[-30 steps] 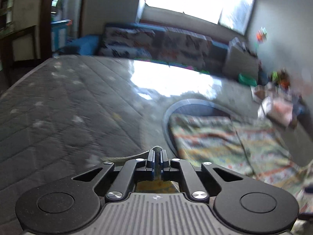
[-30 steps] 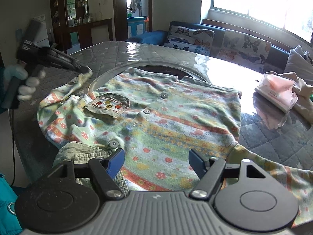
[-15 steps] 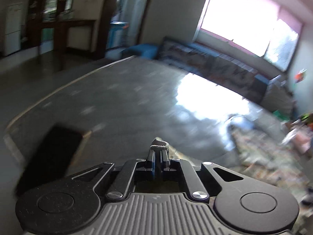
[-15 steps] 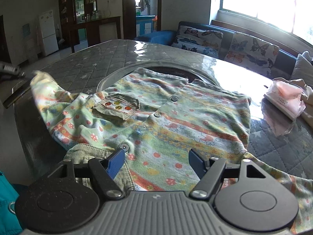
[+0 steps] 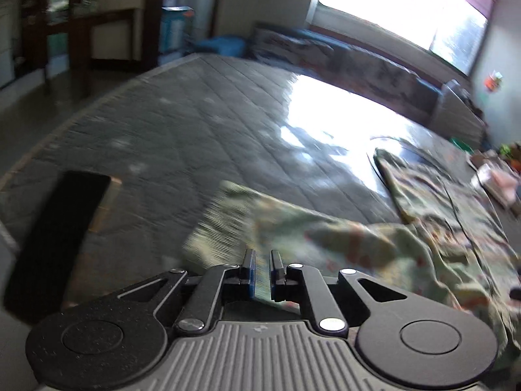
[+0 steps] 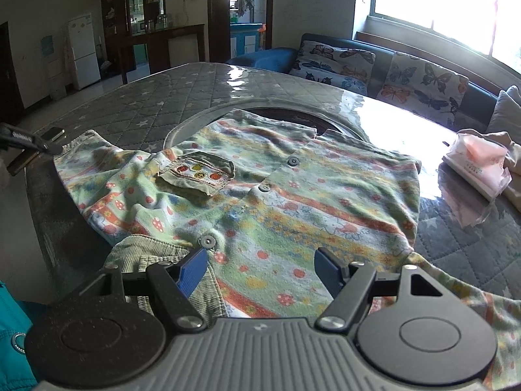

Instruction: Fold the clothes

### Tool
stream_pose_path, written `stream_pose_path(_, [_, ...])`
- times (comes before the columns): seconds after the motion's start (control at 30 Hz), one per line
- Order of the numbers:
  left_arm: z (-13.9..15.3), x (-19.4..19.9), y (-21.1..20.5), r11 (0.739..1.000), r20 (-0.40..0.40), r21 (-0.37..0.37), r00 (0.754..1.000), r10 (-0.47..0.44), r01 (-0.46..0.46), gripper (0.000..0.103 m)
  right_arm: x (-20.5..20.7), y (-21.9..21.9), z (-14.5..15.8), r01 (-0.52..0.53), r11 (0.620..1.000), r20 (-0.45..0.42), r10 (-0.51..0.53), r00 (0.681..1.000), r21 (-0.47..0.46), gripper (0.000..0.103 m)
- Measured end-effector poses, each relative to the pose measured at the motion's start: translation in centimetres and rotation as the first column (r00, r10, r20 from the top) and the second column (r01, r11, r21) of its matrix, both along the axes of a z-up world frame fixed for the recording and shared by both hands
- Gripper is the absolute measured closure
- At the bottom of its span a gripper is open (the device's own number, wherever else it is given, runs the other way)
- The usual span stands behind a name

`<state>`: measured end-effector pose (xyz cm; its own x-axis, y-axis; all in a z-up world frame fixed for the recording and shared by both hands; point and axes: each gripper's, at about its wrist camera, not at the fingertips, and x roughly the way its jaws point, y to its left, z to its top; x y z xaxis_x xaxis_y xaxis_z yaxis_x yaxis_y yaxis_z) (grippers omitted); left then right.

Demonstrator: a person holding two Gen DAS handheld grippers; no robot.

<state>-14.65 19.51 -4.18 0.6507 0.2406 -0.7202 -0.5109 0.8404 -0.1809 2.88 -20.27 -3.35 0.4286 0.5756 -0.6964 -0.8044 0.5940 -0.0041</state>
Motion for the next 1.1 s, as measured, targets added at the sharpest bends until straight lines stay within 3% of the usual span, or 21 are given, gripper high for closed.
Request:
stream_pose_path(0.1, [-1.0,0.7,-0.3,0.999,-0.016,0.042,1.0,-0.021,0.022,0.094,0.0,-0.2,0.0,0.004,1.0,-0.003,-0.004,1.0,-0.002,0.028])
stream_pose_path(0.23, [-1.3,1.8,-0.8,0.973,-0.086,0.23,0.996,-0.013,0.033,0.094,0.3,-0.2,-0.3,0.009,1.0,-0.011,-0.009,1.0,-0.005,0.027])
stream_pose_path(0.37, [-1.5,2.6,-0.2,0.958,-0.111,0.285,0.994,-0.01,0.042,0.095,0.3,0.1,-0.5,0.006,1.0,-0.017,-0.006,1.0,0.002,0.027])
stream_pose_path(0.53, [-2.3,3.9,0.7,0.916,-0.146,0.4,0.989,0.038,0.024,0.095,0.3,0.3,-0.7,-0.004,1.0,-0.019,0.004,1.0,0.007,0.026])
stream_pose_path(0.63, [-1.9,4.7,1.6,0.93,-0.155,0.368,0.987,0.049,0.011,0.095,0.6,0.4,-0.9,0.002,1.0,-0.023,-0.002,1.0,0.003,0.026])
stream_pose_path(0.8, [-0.3,4.8,3.1,0.978,-0.096,0.208,0.995,0.04,-0.02,0.092,0.9,0.2,-1.1,0.02,1.0,-0.028,-0.02,0.999,-0.003,0.026])
stream_pose_path(1.1, [-1.2,8.5,3.6,0.967,-0.13,0.25,0.991,-0.023,0.055,0.091,0.9,0.1,-1.1,0.021,1.0,-0.026,-0.021,0.999,-0.009,0.024])
